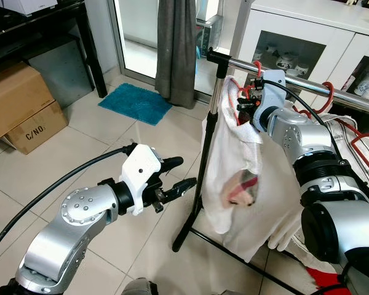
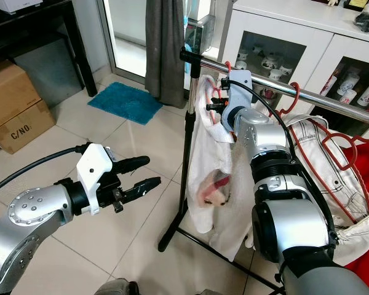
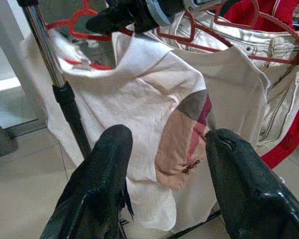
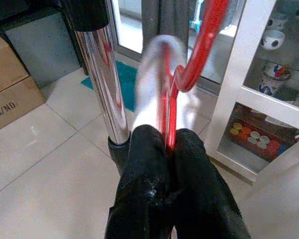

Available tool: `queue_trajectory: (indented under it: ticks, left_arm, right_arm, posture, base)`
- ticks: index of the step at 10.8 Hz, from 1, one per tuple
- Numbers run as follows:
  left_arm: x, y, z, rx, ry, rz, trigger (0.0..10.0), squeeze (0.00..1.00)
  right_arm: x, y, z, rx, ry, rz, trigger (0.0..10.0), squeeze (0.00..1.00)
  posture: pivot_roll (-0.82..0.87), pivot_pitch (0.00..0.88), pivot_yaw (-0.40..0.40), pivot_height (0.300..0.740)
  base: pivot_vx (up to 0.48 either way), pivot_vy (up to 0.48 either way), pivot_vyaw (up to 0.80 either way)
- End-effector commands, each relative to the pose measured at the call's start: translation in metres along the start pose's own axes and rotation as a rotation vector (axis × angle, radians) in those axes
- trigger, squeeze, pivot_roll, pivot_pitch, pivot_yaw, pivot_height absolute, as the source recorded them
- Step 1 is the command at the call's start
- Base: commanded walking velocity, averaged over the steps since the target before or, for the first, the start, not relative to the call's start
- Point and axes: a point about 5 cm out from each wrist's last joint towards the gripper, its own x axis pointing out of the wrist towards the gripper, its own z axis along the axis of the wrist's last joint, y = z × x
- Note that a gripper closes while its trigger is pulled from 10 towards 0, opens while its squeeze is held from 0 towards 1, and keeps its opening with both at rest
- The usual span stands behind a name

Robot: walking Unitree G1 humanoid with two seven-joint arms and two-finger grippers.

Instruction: Hang hanger

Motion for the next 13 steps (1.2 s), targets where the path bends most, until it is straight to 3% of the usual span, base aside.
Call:
queue_trajectory:
  ticks: [1,6,8,9,12,13]
  left_arm:
    - [0.001,0.001,0.0,0.008,0.001,0.006,10.0,0.3]
    - [0.001,0.009,-0.002,0.014,0.009,0.077,10.0,0.3]
    - [0.007,0.019,-0.005,0.01,-0.016,0.244,10.0,0.28]
    - [0.007,0.02,-0.005,0.001,-0.022,0.273,10.0,0.27]
    - [0.009,0.021,-0.014,-0.043,-0.009,0.323,10.0,0.18]
    - [0.009,0.022,-0.015,-0.049,-0.008,0.33,10.0,0.17]
  right_arm:
    - [-0.001,-0.003,0.007,0.005,-0.025,0.001,0.0,0.0]
    - [-0.014,-0.007,0.025,-0.037,-0.146,-0.032,0.0,0.0]
    - [-0.043,-0.007,0.032,-0.072,-0.242,-0.053,0.0,0.0]
    - [-0.051,-0.005,0.027,-0.072,-0.246,-0.041,0.0,0.0]
    - [-0.09,0.016,-0.037,-0.025,-0.216,-0.014,0.0,0.0]
    - [-0.098,0.018,-0.047,-0.007,-0.214,-0.034,0.0,0.0]
  posture:
    - [0.08,0.026,-0.035,0.74]
    - [0.08,0.034,-0.027,0.74]
    - [0.07,0.04,-0.023,0.74]
    - [0.07,0.042,-0.025,0.74]
    - [0.05,0.047,-0.021,0.74]
    - [0.05,0.049,-0.02,0.74]
  base:
    - [0.0,0.0,0.0]
    - [0.0,0.0,0.0]
    - [0.0,0.0,0.0]
    - [0.0,0.0,0.0]
    - [0.0,0.0,0.0]
    - [0.0,0.0,0.0]
